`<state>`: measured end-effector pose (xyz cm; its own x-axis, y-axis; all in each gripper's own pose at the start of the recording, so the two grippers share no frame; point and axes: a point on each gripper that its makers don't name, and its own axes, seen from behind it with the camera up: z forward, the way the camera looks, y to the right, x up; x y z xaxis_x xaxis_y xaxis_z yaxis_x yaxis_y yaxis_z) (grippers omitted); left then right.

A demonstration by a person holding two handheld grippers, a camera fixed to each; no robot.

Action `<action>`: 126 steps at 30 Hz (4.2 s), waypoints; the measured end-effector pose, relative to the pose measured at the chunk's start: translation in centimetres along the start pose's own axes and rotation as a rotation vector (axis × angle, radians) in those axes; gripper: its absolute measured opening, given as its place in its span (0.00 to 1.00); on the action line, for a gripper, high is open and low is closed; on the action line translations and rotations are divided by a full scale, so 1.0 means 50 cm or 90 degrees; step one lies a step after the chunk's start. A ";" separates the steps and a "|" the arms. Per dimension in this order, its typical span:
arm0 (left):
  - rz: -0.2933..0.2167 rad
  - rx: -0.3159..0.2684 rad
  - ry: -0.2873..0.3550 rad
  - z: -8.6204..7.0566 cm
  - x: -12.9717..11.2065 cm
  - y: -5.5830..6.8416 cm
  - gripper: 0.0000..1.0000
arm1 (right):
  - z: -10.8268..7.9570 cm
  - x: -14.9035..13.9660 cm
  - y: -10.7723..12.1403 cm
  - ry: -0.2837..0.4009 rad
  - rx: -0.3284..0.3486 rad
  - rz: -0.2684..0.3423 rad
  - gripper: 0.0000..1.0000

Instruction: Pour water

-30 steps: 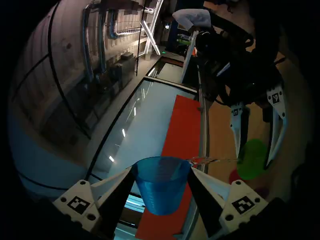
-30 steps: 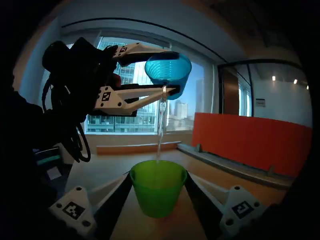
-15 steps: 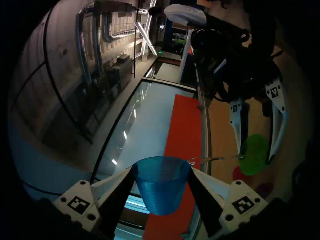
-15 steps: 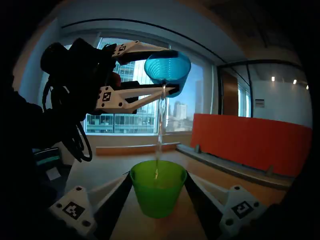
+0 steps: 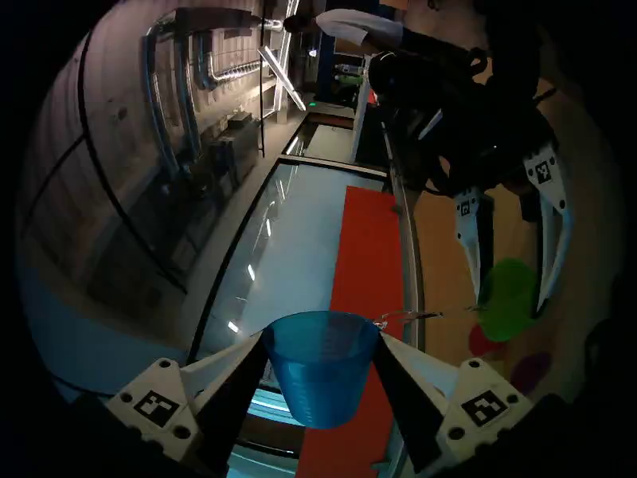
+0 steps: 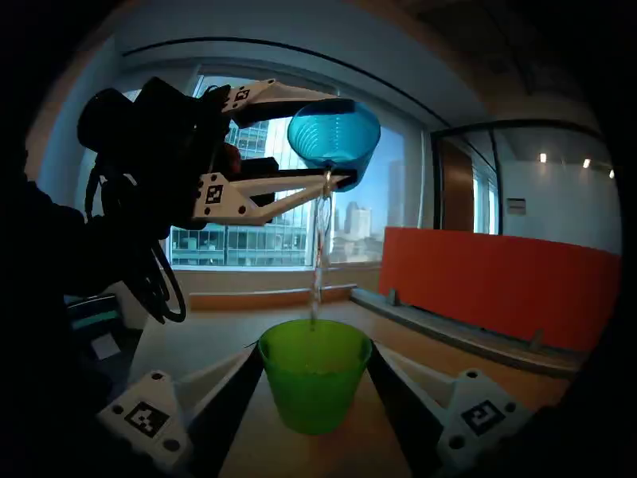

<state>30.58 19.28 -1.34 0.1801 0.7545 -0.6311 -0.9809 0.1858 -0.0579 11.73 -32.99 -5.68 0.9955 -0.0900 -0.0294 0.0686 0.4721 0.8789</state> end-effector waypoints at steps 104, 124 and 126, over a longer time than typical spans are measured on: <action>-0.388 0.021 -0.061 0.017 -0.091 0.010 0.87 | -0.023 0.018 0.019 0.022 -0.026 -0.002 0.91; -0.680 0.027 -0.044 0.007 -0.122 -0.008 0.87 | -0.032 0.033 0.017 0.030 -0.034 -0.004 0.92; -0.700 0.025 -0.042 0.005 -0.124 -0.008 0.87 | -0.033 0.034 0.017 0.031 -0.035 -0.003 0.91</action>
<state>29.88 14.71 2.79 0.9580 0.1971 -0.2081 -0.2803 0.7959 -0.5367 13.57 -31.30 -5.76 0.9970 -0.0509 -0.0578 0.0758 0.5188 0.8515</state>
